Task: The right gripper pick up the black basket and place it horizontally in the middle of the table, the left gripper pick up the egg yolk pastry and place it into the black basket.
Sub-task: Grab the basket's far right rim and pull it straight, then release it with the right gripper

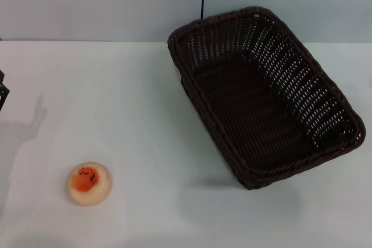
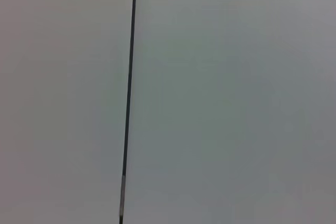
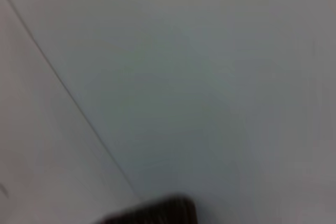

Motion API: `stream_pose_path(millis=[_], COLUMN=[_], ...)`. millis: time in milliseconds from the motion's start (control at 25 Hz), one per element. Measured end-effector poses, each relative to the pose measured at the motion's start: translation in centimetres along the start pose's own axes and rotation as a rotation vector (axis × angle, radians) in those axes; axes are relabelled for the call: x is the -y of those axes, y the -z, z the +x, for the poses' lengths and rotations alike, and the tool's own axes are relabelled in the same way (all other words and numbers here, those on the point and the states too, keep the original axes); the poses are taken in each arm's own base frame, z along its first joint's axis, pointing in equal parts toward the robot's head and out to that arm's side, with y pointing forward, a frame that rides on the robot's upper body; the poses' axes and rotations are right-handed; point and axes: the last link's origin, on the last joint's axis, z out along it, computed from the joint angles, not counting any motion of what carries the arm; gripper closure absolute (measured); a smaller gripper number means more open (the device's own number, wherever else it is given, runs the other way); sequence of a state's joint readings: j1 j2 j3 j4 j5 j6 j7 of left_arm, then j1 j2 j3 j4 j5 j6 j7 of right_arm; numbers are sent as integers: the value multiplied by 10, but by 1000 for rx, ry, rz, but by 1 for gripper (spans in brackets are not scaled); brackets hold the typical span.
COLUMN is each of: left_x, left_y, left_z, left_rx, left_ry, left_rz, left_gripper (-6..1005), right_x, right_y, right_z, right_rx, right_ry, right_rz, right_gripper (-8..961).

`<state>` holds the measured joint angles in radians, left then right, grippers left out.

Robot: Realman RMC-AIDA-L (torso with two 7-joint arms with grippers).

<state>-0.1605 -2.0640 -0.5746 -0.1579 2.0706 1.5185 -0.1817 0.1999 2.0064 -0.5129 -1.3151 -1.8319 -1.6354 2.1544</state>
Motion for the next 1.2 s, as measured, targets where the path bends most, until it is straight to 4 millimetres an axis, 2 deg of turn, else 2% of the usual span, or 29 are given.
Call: stream_pose_path(millis=[120, 160, 240, 320, 360, 400, 440, 680, 800, 960, 1200], left_x=[-1, -1, -2, -3, -3, -4, -4, -5, -6, -5, -3], left_y=[0, 0, 2, 2, 2, 2, 1, 0, 1, 3, 3], left_z=[-1, -1, -1, -1, -1, -1, -1, -2, -2, -1, 0], left_rx=[2, 2, 2, 2, 3, 4, 5, 6, 5, 4, -5], left_ry=[3, 3, 9, 11, 12, 12, 12, 13, 14, 14, 12], left_rz=[-2, -2, 0, 0, -3, -4, -6, -11, -10, -5, -1], left_gripper=[155, 155, 155, 154, 154, 154, 154, 154, 155, 153, 154], right_x=[-4, -6, -8, -10, -14, -14, -16, -27, -36, -44, -49], right_y=[-14, -27, -33, -51, -72, -72, -82, -145, -168, -191, -209], right_z=[-28, -46, -53, -64, -71, -71, -73, -56, -43, -27, -11], right_rx=[-182, -291, -347, -441, -539, -539, -572, -704, -734, -749, -748], right_ry=[-32, -53, -64, -68, -62, -62, -60, -74, -49, -18, -5], right_rz=[31, 43, 53, 76, 97, 97, 101, 81, 69, 83, 109], right_gripper=[180, 184, 191, 198, 202, 206, 210, 232, 243, 258, 280])
